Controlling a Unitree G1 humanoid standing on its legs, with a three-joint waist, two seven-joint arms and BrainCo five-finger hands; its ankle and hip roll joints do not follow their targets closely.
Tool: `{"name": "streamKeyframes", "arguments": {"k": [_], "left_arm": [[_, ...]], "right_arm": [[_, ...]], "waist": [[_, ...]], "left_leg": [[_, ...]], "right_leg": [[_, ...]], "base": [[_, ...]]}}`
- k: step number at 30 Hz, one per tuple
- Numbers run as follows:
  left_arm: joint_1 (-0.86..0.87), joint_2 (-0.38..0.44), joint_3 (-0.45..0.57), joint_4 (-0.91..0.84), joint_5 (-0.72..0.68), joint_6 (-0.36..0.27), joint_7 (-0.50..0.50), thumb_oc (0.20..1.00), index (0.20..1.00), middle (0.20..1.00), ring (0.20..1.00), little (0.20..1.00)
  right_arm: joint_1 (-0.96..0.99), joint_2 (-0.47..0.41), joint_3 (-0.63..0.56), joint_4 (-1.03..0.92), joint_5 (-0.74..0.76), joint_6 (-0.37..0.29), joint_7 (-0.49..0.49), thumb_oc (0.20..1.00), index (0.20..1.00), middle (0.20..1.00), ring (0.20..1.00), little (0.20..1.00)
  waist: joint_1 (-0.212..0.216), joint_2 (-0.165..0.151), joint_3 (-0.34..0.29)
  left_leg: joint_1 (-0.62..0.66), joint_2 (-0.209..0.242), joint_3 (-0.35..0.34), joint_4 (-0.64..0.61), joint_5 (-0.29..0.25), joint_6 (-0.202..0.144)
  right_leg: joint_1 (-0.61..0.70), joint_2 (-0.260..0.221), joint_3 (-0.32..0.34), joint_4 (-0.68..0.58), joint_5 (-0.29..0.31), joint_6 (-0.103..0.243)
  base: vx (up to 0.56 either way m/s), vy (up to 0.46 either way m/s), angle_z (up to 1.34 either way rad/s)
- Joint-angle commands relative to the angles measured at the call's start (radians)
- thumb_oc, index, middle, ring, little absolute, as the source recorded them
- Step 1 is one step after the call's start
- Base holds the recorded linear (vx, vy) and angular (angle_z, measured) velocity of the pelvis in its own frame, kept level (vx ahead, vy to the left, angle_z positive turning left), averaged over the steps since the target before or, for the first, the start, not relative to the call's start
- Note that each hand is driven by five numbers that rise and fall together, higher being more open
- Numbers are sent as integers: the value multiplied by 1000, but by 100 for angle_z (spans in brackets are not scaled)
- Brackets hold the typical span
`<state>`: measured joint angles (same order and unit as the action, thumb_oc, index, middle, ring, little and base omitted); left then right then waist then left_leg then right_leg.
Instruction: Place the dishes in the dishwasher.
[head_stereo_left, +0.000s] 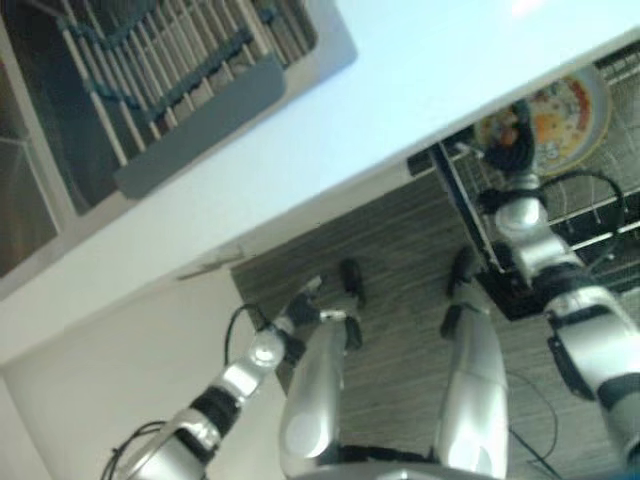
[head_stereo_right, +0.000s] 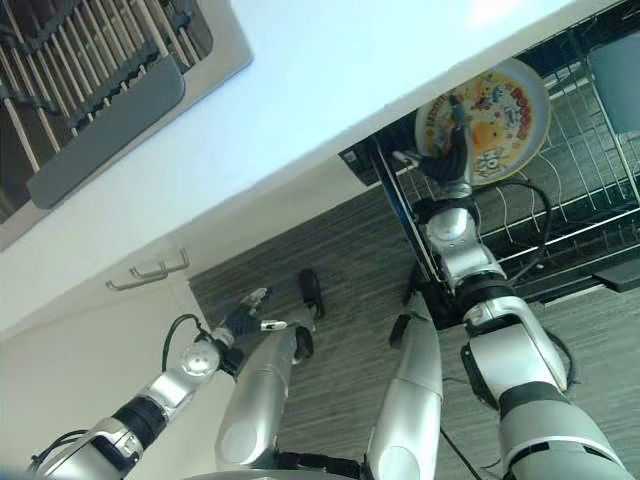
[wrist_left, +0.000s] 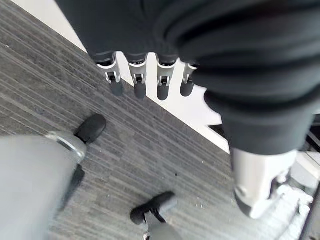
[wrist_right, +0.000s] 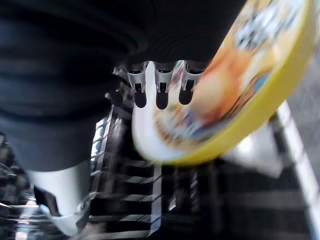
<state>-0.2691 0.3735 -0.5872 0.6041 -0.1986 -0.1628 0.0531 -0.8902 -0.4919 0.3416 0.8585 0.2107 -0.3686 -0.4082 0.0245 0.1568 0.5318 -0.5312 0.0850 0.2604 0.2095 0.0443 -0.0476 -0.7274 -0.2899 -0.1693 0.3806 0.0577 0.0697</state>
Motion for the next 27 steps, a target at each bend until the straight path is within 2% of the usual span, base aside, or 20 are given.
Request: {"name": "streamKeyframes", "arguments": {"k": [1,4,7,11,13,14,15,16,18,19,20,21,23,27], "left_arm": [[79,-31,-13,21,-31,13,1,1000,1000,1000,1000,1000],[96,-54,18,76,-36,26,-4,1000,1000,1000,1000,1000],[128,-70,64,149,-31,9,-26,1000,1000,1000,1000,1000],[160,-94,128,242,-11,11,-49,1000,1000,1000,1000,1000],[173,-103,147,271,-6,12,-55,1000,1000,1000,1000,1000],[188,-111,164,292,3,21,-57,1000,1000,1000,1000,1000],[195,-115,170,301,8,23,-57,1000,1000,1000,1000,1000],[208,-119,179,319,10,27,-56,1000,1000,1000,1000,1000],[227,-130,191,346,2,42,-51,1000,1000,1000,1000,1000],[244,-141,202,365,0,49,-51,1000,1000,1000,1000,1000],[257,-148,213,384,-17,58,-56,1000,1000,1000,1000,1000],[268,-152,225,400,-37,71,-70,1000,1000,1000,1000,1000],[294,-161,254,432,-71,112,-97,1000,1000,1000,1000,1000],[339,-175,321,499,-91,156,-133,1000,1000,1000,1000,1000]], "right_arm": [[81,-24,-36,-57,121,-70,81,1000,1000,1000,1000,1000],[128,12,-49,-173,49,-79,9,1000,1000,1000,1000,1000],[194,21,-65,-297,-13,-64,-67,1000,1000,1000,1000,1000],[323,60,-88,-414,-61,-26,-149,1000,1000,1000,1000,1000],[367,72,-90,-432,-42,-18,-163,1000,1000,1000,1000,1000],[417,80,-97,-445,33,9,-139,1000,1000,1000,1000,1000],[438,86,-104,-449,94,12,-115,1000,1000,1000,1000,1000],[482,101,-127,-464,242,-1,-68,1000,1000,1000,1000,1000],[559,127,-159,-488,362,-1,-6,1000,1000,1000,1000,1000],[595,136,-177,-505,425,-23,85,1000,1000,1000,1000,1000],[636,145,-183,-544,451,-32,140,1000,1000,1000,1000,1000],[667,148,-197,-578,485,-27,202,1000,1000,1000,1000,1000],[720,143,-231,-646,466,-29,270,1000,1000,1000,1000,1000],[817,93,-338,-751,369,-42,269,1000,1000,1000,1000,1000]], "waist": [[-45,85,-12],[-70,67,-12],[-95,37,-12],[-116,-31,-15],[-119,-49,-37],[-123,-66,-64],[-125,-73,-74],[-131,-86,-96],[-142,-103,-131],[-149,-111,-152],[-155,-117,-176],[-162,-123,-197],[-175,-135,-234],[-203,-162,-288]], "left_leg": [[0,46,-21,78,-108,-56],[67,52,-7,74,-117,-50],[167,60,11,64,-132,-43],[310,80,27,69,-168,-24],[340,85,30,66,-173,-20],[371,90,32,59,-178,-17],[385,92,34,55,-179,-16],[409,96,37,47,-181,-15],[448,97,45,28,-182,-12],[473,98,50,18,-182,-10],[484,106,65,1,-158,-5],[505,104,71,-13,-157,-3],[539,105,75,-33,-157,0],[581,105,87,-66,-159,2]], "right_leg": [[36,-3,6,138,-228,40],[97,5,14,129,-233,38],[196,11,11,117,-245,37],[356,18,-2,115,-270,33],[394,23,-5,104,-274,29],[437,32,-9,83,-276,25],[455,35,-9,72,-275,23],[484,41,-9,54,-275,21],[527,52,-7,22,-273,20],[559,60,-5,-6,-269,19],[575,71,-11,-32,-245,11],[597,76,-11,-50,-244,13],[633,84,-10,-78,-241,16],[679,98,-9,-135,-221,30]], "base": [[23,131,-7],[9,68,-7],[17,44,-10],[70,-55,-12],[119,-62,-12],[147,-59,-19],[179,-63,-12],[158,-45,-10],[183,-39,-19],[148,-45,-26],[168,-43,-20],[160,-33,-19],[211,-37,-23],[148,-73,-1]]}}
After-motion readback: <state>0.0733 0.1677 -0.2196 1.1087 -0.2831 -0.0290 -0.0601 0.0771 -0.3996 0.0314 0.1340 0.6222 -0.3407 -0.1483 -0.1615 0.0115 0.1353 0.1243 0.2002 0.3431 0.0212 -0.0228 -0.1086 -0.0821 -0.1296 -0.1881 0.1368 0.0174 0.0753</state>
